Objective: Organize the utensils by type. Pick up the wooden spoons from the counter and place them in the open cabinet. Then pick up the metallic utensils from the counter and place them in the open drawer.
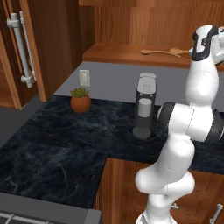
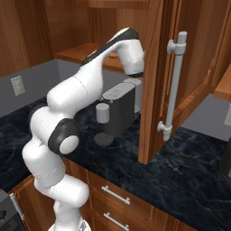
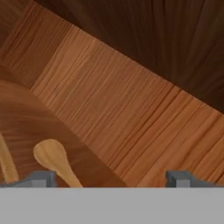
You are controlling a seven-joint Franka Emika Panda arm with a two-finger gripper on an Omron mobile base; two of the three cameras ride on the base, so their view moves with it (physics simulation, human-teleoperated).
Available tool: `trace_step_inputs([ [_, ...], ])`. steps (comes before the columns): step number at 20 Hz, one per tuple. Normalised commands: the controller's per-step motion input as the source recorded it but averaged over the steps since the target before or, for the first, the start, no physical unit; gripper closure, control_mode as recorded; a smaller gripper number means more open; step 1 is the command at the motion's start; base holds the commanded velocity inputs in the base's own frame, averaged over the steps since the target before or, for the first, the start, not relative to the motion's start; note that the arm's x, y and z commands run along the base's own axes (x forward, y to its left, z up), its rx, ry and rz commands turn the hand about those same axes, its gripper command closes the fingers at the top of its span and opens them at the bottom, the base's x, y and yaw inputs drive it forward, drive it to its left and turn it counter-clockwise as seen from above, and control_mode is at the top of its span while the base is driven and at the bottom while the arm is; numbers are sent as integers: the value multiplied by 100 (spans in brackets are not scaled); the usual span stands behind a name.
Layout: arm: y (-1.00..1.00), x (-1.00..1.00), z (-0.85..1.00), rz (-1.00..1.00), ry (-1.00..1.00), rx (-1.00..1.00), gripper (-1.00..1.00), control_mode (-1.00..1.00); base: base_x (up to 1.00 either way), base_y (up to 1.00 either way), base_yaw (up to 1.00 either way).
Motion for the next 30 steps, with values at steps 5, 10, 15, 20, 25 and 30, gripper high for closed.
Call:
trace_step_inputs([
  [5,44,-48,3,-7,-13,0,-100,-100,0,0,0],
  [10,29,-37,36,-8,4,-4,-100,-100,0,0,0],
  [15,5,-63,23,-7,20,-5,-100,-100,0,0,0],
  [20,0,-81,19,-17,43,4,-100,-100,0,0,0],
  [25,9,-68,47,-12,43,18,-100,-100,0,0,0],
  [30,7,-67,59,-6,38,20,-100,-100,0,0,0],
])
